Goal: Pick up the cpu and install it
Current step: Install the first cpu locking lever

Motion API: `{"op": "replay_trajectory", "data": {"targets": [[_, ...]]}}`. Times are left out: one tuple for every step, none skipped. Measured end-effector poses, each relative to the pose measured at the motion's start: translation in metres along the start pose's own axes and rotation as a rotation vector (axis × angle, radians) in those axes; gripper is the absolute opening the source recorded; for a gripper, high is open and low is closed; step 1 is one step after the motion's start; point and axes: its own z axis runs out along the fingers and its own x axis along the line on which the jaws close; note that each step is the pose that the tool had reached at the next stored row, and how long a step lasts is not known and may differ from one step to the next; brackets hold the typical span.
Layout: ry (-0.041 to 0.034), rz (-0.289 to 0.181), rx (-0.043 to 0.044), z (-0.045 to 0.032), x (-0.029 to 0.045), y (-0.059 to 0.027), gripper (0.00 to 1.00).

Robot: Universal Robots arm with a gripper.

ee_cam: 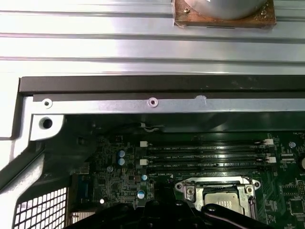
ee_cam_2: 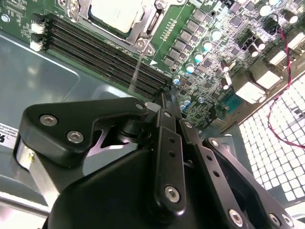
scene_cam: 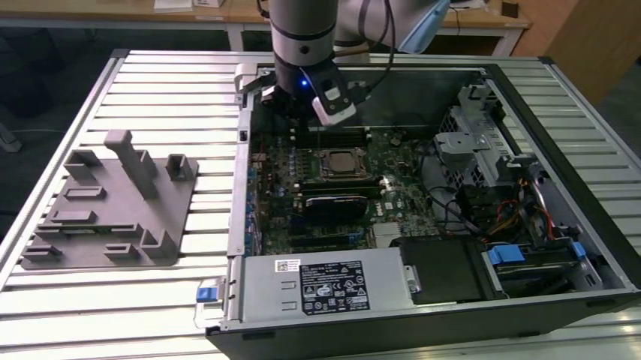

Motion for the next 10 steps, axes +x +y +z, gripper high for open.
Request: {"op": "replay_trajectory", "data": {"targets": [[-0.0001,0.000,-0.0035,0.0004,0.0000,-0.0001,0.11],[-0.0002,0.000,-0.0050,0.0007,0.0000,-0.0001,0.11],[-0.0002,0.000,-0.0050,0.0008,0.0000,-0.0001,0.11],[-0.0001,0.000,-0.0050,0.0009,0.0000,-0.0002,0.11],[0.0001,0.000,-0.0051,0.0011,-0.0003,-0.0002,0.11],[-0.0001,0.000,-0.0052,0.0014,-0.0008,-0.0003,0.11],[-0.0001,0.000,-0.0053,0.0017,-0.0014,-0.0004,0.11],[-0.0003,0.000,-0.0053,0.0020,-0.0023,-0.0004,0.11],[-0.0003,0.001,-0.0053,0.0022,-0.0033,-0.0005,0.11],[-0.0003,0.001,-0.0052,0.0025,-0.0044,-0.0005,0.11]]}}
